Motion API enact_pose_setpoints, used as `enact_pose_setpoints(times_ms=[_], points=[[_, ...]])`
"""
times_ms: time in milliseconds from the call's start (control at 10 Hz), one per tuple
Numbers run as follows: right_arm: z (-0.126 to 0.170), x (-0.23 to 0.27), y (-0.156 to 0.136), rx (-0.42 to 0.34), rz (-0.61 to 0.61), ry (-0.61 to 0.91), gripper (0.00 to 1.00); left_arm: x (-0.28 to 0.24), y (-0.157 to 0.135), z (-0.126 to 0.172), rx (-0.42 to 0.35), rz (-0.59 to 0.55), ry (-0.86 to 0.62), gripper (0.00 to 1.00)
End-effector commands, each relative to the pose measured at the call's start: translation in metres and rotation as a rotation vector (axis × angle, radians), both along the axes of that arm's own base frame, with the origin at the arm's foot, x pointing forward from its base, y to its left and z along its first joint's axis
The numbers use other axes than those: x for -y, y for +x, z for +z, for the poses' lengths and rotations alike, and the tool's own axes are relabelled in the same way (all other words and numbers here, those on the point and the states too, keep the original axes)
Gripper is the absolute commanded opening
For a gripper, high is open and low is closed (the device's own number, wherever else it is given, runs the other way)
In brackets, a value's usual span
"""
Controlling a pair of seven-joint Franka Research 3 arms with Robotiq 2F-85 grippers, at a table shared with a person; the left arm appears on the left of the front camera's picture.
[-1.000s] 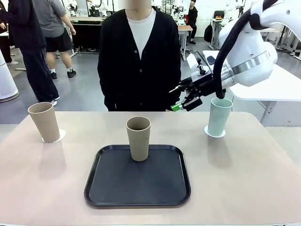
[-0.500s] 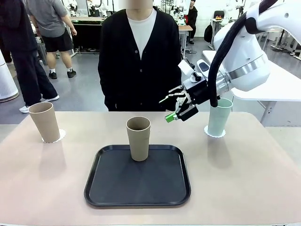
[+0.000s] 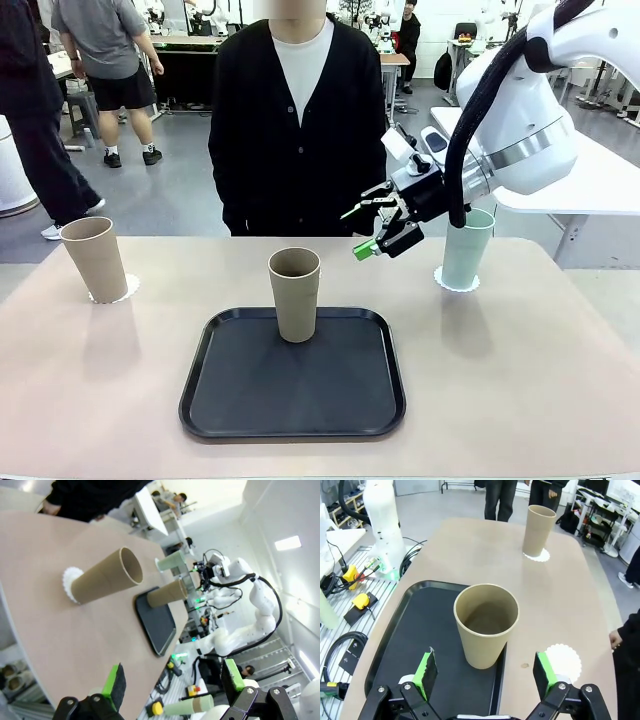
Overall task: Place coasters on the table and set cups on them.
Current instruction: Take one Reusable plastic cup from the Flat Tray and place it on a coaster set by the human.
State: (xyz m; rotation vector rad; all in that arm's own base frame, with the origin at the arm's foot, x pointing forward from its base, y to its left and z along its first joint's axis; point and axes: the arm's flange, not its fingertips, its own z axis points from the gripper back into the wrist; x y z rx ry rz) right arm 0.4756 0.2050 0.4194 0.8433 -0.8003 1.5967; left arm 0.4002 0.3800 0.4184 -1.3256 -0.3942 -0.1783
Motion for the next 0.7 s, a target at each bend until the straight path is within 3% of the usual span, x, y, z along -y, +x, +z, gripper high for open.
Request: enact_pose_setpoints(times_ms=[0,100,300,600], points=[[0.0,-0.002,0.004,-0.005,0.008,0.009,1.0,-0.001,-0.001,0.002,-0.005,0.005,0.008,1.0],[0.0,0.0,0.0,0.0,0.0,0.0,1.0,-0.001,-0.001,0.002,-0.005,0.005,0.008,1.0],[-0.035,0.014,-0.021,-0.029,-0.131,0.13,1.0,-0.001,-0.001,0.002,-0.005,0.005,0.008,1.0],[-0.085,0.021,-0.032,-0.028,-0.18,0.272,1.0,-0.001,-0.001,0.002,-0.005,0.005,0.008,1.0]])
